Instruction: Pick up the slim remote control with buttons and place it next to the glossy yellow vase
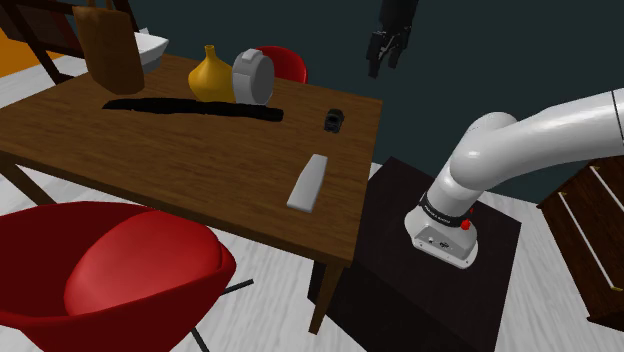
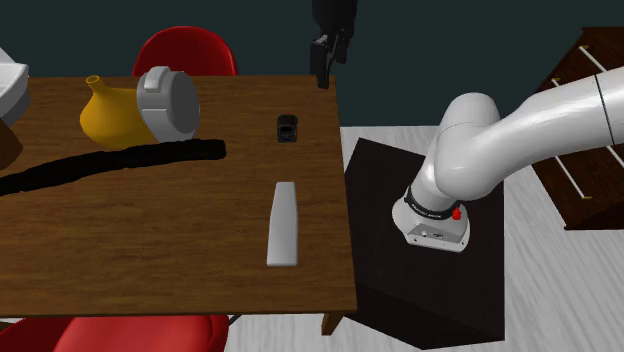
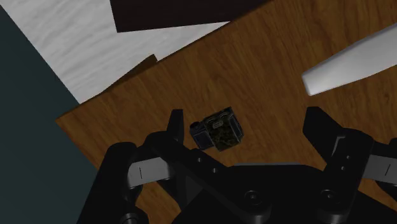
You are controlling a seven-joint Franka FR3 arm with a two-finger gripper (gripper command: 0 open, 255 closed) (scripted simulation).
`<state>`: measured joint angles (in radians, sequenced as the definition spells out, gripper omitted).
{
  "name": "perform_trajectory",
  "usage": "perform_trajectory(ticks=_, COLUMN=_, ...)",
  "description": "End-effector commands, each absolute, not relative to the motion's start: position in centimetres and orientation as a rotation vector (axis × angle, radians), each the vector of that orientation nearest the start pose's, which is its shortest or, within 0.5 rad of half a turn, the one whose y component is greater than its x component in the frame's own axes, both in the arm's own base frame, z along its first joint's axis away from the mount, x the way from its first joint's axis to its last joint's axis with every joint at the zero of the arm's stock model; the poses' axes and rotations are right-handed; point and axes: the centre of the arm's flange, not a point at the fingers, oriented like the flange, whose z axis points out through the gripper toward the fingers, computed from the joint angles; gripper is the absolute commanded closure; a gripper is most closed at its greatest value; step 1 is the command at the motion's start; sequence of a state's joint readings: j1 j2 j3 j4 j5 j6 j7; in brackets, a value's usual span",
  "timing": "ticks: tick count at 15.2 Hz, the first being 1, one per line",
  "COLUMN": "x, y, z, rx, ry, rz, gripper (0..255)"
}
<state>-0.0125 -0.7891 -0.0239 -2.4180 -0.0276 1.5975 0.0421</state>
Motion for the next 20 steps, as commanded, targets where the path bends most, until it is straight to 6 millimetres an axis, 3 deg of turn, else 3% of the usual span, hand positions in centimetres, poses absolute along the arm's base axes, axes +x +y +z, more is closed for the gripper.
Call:
perform_trajectory(ticks=1, x=30.6, y=-1.6, z=56.4, rx=-3.15, ry=0.11, rz=0.05, gripper=0)
perform_trajectory(ticks=11, x=28.0, y=8.3, z=48.4, rx=-3.041, ry=0.817, rz=0.038, gripper=0)
perform_trajectory(ticks=20, x=29.7, y=17.4, z=41.1, rx=-2.809, ry=1.417, rz=0.025, gripper=0)
